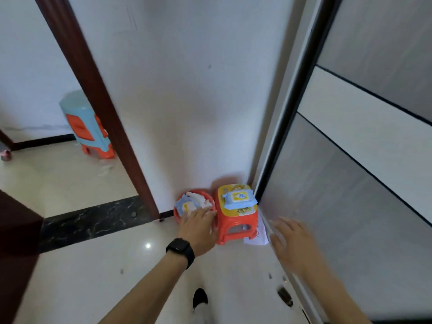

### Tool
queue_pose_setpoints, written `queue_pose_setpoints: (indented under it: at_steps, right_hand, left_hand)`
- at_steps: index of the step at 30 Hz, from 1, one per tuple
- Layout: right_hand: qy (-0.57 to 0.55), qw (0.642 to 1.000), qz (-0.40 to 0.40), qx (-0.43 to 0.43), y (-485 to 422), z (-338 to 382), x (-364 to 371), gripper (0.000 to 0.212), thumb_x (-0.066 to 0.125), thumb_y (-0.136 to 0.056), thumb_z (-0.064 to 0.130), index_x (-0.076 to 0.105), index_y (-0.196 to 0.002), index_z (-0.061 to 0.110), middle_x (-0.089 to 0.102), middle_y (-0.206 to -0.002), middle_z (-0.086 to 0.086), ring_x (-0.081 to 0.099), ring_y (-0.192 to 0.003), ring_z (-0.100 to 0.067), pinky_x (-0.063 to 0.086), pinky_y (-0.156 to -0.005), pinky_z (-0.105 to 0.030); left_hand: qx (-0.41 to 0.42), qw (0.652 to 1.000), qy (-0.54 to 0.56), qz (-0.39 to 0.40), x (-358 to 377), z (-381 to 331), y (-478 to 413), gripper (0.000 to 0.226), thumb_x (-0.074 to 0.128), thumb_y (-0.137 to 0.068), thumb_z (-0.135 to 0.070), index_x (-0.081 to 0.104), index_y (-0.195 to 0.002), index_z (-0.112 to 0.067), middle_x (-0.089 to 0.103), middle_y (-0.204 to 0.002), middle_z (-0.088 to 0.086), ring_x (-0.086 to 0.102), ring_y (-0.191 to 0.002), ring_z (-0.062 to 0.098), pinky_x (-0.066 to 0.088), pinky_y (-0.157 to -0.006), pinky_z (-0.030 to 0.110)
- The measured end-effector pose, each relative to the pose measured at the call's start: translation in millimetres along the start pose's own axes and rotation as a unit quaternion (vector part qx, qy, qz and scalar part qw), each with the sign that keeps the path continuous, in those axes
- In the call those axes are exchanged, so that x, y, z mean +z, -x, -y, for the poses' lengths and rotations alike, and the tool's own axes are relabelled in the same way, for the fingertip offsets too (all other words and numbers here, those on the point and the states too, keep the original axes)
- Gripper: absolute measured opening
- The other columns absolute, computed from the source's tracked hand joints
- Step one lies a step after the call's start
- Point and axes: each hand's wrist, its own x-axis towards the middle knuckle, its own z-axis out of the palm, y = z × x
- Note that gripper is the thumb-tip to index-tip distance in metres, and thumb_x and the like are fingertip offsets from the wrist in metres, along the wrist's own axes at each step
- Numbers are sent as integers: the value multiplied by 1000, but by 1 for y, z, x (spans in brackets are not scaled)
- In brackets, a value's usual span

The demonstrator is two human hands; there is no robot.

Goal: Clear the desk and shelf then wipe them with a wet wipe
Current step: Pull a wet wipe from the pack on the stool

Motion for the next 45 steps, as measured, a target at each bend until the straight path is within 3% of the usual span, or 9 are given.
queue_pose_setpoints:
  at_steps: [11,15,22,26,32,36,39,42,45]
  right_hand:
    - [-9,997,51,60,-235,-36,51,51,39,-85,46,71,-118,23,69,-121,-2,61,-116,-30,48,-99,-42]
    - [-7,984,151,93,-290,-53,98,42,53,-96,33,56,-138,27,56,-140,3,44,-132,-23,37,-108,-35]
    - [-25,946,295,130,-341,-110,241,49,45,-98,34,39,-146,28,40,-152,6,40,-134,-21,43,-102,-34]
    - [-3,933,336,128,-354,-149,343,58,49,-96,34,34,-151,24,21,-164,-3,32,-144,-28,44,-102,-41]
    - [15,954,293,67,-354,-191,459,66,75,-75,13,54,-136,1,36,-154,-24,42,-138,-40,48,-99,-57]
    - [35,968,242,52,-351,-208,484,75,72,-77,18,43,-146,8,21,-163,-16,25,-149,-32,36,-111,-56]
    - [55,968,244,31,-349,-217,485,74,70,-80,24,43,-147,11,17,-164,-15,17,-152,-31,28,-116,-54]
    - [53,965,256,33,-347,-226,480,68,71,-80,25,50,-142,9,19,-164,-13,17,-152,-29,29,-116,-54]
    - [37,967,249,24,-352,-227,473,58,73,-78,26,59,-130,4,35,-158,-15,33,-146,-31,42,-108,-52]
  left_hand:
    - [0,997,16,76,16,43,-264,51,35,-98,-41,35,-148,-29,32,-157,-2,22,-146,18,13,-119,45]
    - [-2,991,-11,131,48,58,-339,54,38,-95,-40,35,-147,-28,34,-156,0,26,-144,22,17,-118,50]
    - [14,972,-20,234,173,64,-422,61,42,-93,-43,29,-148,-21,30,-155,6,25,-143,27,19,-115,49]
    - [-2,958,-7,287,264,68,-450,70,45,-93,-50,20,-153,-24,9,-164,7,11,-149,31,12,-118,54]
    - [35,971,9,237,383,66,-496,80,46,-94,-55,6,-156,-24,-7,-164,10,-2,-151,32,10,-120,53]
    - [40,982,0,186,426,58,-532,78,60,-88,-54,27,-152,-23,20,-161,11,21,-145,39,27,-113,54]
    - [95,984,-64,134,431,62,-549,74,65,-78,-65,51,-133,-17,56,-135,11,57,-109,39,44,-87,49]
    - [120,983,-74,114,411,65,-573,58,41,-91,-64,62,-115,-15,69,-99,8,63,-77,33,41,-71,38]
    - [-8,986,48,162,396,74,-612,50,40,-98,-55,56,-131,-21,68,-110,8,63,-97,31,47,-77,39]
